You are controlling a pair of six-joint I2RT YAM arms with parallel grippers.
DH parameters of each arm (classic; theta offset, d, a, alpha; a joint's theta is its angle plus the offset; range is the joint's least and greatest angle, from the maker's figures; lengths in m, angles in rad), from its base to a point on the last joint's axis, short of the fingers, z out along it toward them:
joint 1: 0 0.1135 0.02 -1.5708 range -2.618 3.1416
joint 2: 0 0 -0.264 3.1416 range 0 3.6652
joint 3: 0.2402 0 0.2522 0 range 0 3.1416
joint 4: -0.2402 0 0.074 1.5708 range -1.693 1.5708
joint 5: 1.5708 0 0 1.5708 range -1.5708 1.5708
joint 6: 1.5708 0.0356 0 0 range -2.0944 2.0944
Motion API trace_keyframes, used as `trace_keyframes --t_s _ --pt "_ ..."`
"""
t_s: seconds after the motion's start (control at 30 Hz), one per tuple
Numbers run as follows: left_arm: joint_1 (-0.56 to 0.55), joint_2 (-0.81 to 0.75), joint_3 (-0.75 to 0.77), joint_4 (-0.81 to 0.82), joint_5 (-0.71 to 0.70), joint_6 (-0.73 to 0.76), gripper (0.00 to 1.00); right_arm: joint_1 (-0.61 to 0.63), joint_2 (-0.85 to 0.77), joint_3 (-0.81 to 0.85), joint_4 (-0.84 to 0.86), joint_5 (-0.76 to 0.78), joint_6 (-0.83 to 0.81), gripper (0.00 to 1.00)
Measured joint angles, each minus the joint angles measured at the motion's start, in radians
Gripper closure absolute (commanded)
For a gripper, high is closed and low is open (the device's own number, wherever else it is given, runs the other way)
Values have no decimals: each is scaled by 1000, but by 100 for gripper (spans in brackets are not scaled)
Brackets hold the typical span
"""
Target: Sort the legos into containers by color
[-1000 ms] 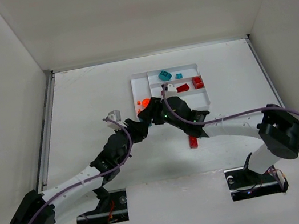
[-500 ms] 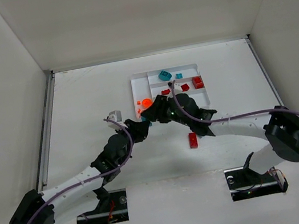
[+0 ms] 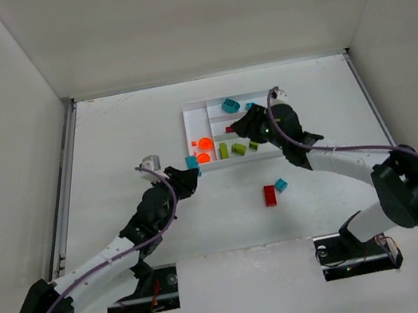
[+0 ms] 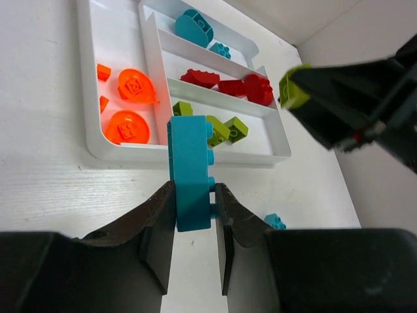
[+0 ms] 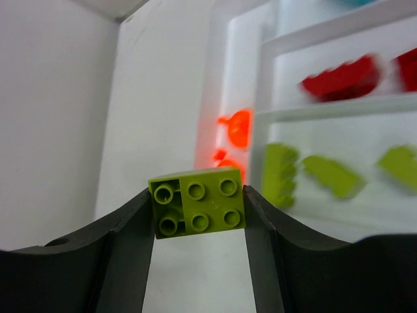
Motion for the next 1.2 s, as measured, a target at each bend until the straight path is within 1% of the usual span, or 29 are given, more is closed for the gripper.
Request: trace_keyframes --t_s 0.13,0.27,0.47,0.57,0.83,1.0,1.2 --pt "-32 0 0 -16 10 4 85 -130 118 115 -56 87 -106 66" --pt "-85 9 0 -25 6 17 85 -223 267 264 -108 144 -196 65" --pt "-119 29 0 -32 -3 25 85 -302 484 512 -201 184 -292 64" --pt "-128 49 0 -32 -7 26 85 -314 548 584 -243 206 -323 62" --pt "-142 164 9 -6 -6 28 85 -314 616 679 -331 222 -370 61" --pt "-147 224 38 24 -3 32 85 -314 619 684 -341 223 -379 61" --pt "-148 247 63 48 -2 34 84 -312 612 667 -335 223 -383 62"
